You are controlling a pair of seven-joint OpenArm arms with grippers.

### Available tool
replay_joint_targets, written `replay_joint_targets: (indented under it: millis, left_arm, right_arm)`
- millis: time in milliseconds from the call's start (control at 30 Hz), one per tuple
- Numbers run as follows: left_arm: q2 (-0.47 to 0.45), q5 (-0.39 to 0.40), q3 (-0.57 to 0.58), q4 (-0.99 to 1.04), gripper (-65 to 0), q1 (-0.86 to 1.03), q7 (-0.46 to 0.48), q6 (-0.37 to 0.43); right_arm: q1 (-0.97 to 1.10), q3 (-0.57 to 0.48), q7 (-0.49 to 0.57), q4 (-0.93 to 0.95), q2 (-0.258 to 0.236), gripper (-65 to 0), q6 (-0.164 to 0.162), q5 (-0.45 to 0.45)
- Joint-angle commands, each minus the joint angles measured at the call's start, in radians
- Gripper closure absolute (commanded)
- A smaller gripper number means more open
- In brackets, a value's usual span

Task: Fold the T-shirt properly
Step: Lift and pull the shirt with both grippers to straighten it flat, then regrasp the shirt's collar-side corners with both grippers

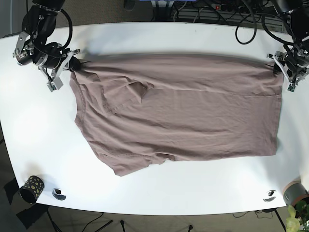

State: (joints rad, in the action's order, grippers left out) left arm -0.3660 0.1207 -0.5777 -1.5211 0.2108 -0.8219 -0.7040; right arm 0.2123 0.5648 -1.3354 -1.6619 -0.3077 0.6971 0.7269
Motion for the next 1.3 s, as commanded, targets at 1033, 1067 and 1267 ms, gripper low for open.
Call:
replay_joint_targets:
  millis: [1033, 1067, 1267]
  left_arm:
    - [-0.011, 0.173, -0.075, -0.186, -30.7, -0.058, -0.190, 0.006]
    - [-0.008, 0.147, -0.077, -0.167, -30.7, -0.061, -0.176, 0.006]
    - [-0.011, 0.006, -0.078, -0.035, -30.7, -0.089, -0.018, 0.006]
  right_arm:
    - [0.036, -0.045, 0.007, -0.248, 0.132, -54.5, 0.001, -0.003]
    - [0.037, -0.045, 0.007, -0.248, 0.132, -54.5, 0.001, -0.003]
    - [0.040, -0.047, 0.007, -0.248, 0.130, -54.5, 0.001, -0.045]
